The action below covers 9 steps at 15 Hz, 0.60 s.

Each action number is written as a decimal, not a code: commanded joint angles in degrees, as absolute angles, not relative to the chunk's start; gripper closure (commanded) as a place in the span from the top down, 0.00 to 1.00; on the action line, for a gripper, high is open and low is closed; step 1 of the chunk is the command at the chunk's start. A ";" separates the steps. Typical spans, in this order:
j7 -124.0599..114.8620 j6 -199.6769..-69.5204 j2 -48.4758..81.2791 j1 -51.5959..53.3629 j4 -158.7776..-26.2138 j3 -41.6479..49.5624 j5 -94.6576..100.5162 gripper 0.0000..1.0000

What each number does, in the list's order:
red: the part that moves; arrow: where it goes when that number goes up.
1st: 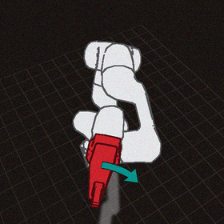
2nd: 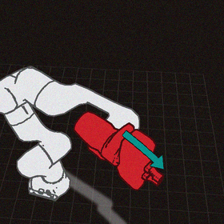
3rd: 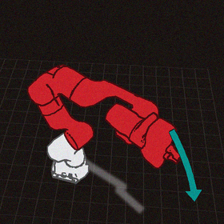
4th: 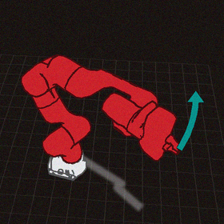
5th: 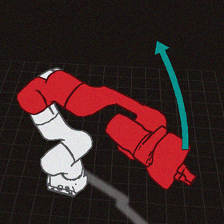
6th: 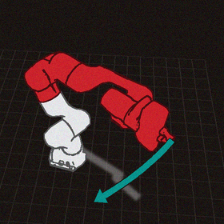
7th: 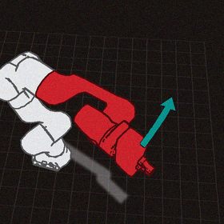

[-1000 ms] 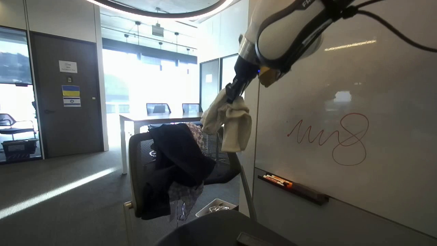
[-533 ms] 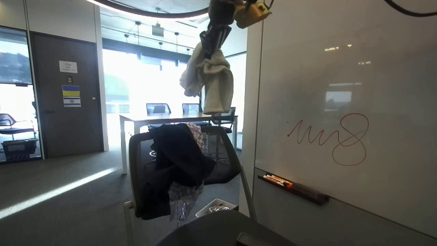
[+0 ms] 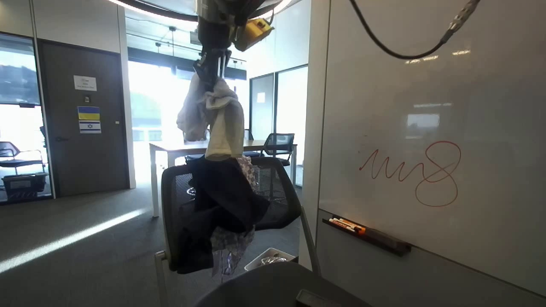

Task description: Put the white cloth on the chair back rest then pick up the whiteboard eraser and erase then drawings on the board

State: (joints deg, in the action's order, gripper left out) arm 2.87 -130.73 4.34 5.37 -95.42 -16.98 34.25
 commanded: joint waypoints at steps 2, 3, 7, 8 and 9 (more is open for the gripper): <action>5.57 -124.71 16.85 9.54 -81.15 -12.08 37.56 0.10; 6.49 -124.79 18.15 9.75 -80.21 -11.19 36.76 0.10; 9.92 -125.08 22.60 10.07 -75.85 -8.11 36.32 0.10; 10.48 -124.81 23.63 10.21 -74.59 -7.42 36.60 0.10; 11.24 -124.44 24.47 10.30 -73.52 -6.82 36.65 0.10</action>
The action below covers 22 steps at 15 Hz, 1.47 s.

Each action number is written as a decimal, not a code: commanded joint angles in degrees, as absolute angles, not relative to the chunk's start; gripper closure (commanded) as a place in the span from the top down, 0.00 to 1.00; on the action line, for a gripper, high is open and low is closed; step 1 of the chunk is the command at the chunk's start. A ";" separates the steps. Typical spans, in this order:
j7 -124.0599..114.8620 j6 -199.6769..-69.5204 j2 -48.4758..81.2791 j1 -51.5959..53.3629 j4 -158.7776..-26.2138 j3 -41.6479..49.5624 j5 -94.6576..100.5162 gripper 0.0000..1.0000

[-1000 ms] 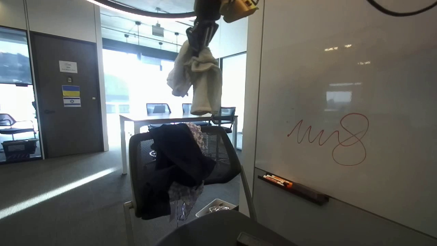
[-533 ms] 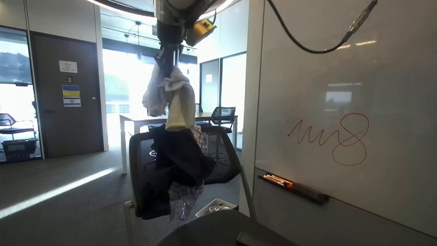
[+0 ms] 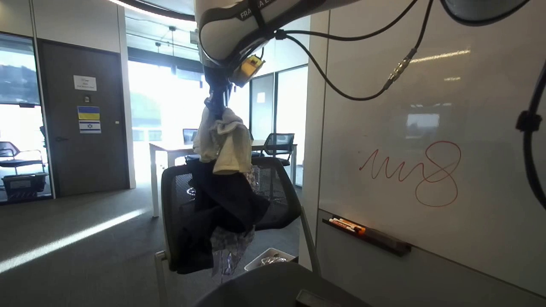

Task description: Put the white cloth on the chair back rest then pick up the whiteboard eraser and erase then drawings on the board

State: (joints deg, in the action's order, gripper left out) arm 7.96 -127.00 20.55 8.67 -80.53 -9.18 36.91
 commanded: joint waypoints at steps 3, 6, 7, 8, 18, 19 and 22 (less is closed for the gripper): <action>13.04 -124.99 26.74 9.92 -71.93 -5.63 35.85 0.10; 14.22 -125.26 28.05 8.93 -72.00 -5.14 33.31 0.44; 14.54 -125.53 28.06 8.58 -72.42 -5.11 31.94 0.45; 14.90 -125.62 28.09 8.42 -72.56 -4.91 30.75 0.51; 22.73 -123.16 20.03 5.61 -77.61 -5.39 19.08 1.00; 23.53 -122.44 18.60 5.33 -78.62 -5.47 18.21 1.00; 27.15 -118.71 13.21 3.19 -84.50 -6.64 13.56 1.00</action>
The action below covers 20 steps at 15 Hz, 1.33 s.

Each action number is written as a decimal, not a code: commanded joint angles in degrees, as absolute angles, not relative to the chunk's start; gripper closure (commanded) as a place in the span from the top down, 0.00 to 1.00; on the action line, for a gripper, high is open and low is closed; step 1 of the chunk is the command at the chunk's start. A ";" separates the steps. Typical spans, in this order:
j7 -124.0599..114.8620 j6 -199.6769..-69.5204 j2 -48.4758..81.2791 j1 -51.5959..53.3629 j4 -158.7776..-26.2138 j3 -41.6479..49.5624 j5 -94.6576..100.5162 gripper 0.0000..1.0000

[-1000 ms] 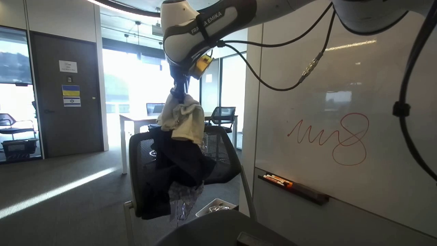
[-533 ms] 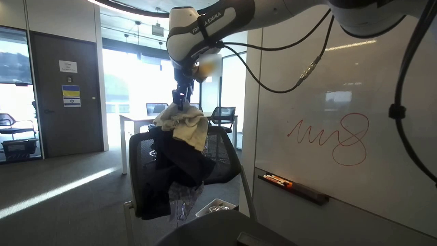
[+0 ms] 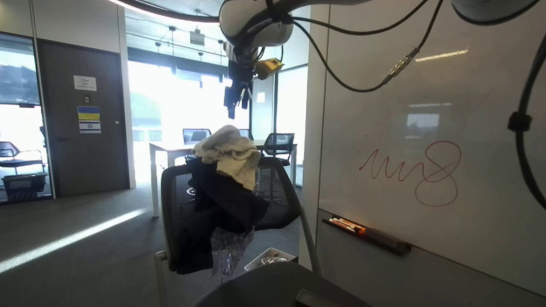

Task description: Put the white cloth on the chair back rest then pick up the whiteboard eraser and erase then drawings on the board

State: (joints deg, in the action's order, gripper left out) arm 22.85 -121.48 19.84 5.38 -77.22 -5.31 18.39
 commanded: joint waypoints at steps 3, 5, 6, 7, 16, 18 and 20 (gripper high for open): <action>31.94 -115.18 7.93 1.70 -93.87 -6.57 6.95 1.00; 32.61 -115.07 5.81 1.60 -99.99 -6.01 4.94 1.00; 33.05 -116.07 5.08 1.50 -103.28 -5.94 3.59 1.00; 32.13 -117.36 4.35 1.64 -106.64 -5.68 3.61 1.00; 22.67 -137.41 0.47 1.02 -136.23 -3.52 2.46 1.00; 23.41 -135.34 4.33 1.21 -132.35 -3.53 3.20 1.00; 23.43 -138.01 2.83 1.26 -135.52 -3.44 2.35 1.00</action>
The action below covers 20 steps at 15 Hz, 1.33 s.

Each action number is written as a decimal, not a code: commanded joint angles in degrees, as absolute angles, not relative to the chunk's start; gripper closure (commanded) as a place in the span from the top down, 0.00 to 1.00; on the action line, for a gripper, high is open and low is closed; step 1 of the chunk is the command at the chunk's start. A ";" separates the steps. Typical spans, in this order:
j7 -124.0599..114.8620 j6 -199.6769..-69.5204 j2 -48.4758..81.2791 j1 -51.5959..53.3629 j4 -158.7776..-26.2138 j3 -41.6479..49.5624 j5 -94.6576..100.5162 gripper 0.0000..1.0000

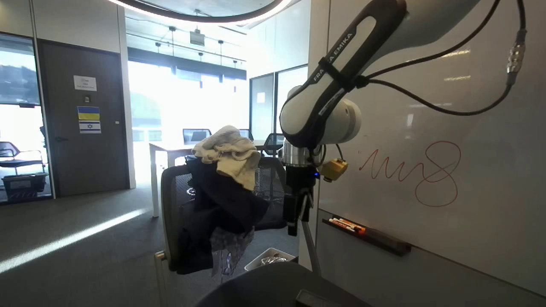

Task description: Put the white cloth on the chair back rest then pick up the whiteboard eraser and erase then drawings on the board

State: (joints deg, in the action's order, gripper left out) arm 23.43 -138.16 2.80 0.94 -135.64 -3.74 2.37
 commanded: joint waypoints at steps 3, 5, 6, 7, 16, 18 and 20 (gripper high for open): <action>21.96 -138.31 1.76 1.43 -136.37 -3.29 3.32 1.00; 22.98 -138.96 3.82 1.26 -136.60 -3.18 4.08 1.00; 23.03 -140.47 5.53 1.04 -136.93 -3.02 4.21 1.00; 22.70 -141.18 7.09 0.86 -137.03 -2.89 4.47 1.00; 22.58 -157.97 23.77 -2.38 -137.52 -2.79 4.42 1.00; 21.32 -162.41 27.10 -1.86 -137.62 -1.62 7.07 1.00; 19.02 -166.05 30.59 0.03 -136.79 1.24 11.10 1.00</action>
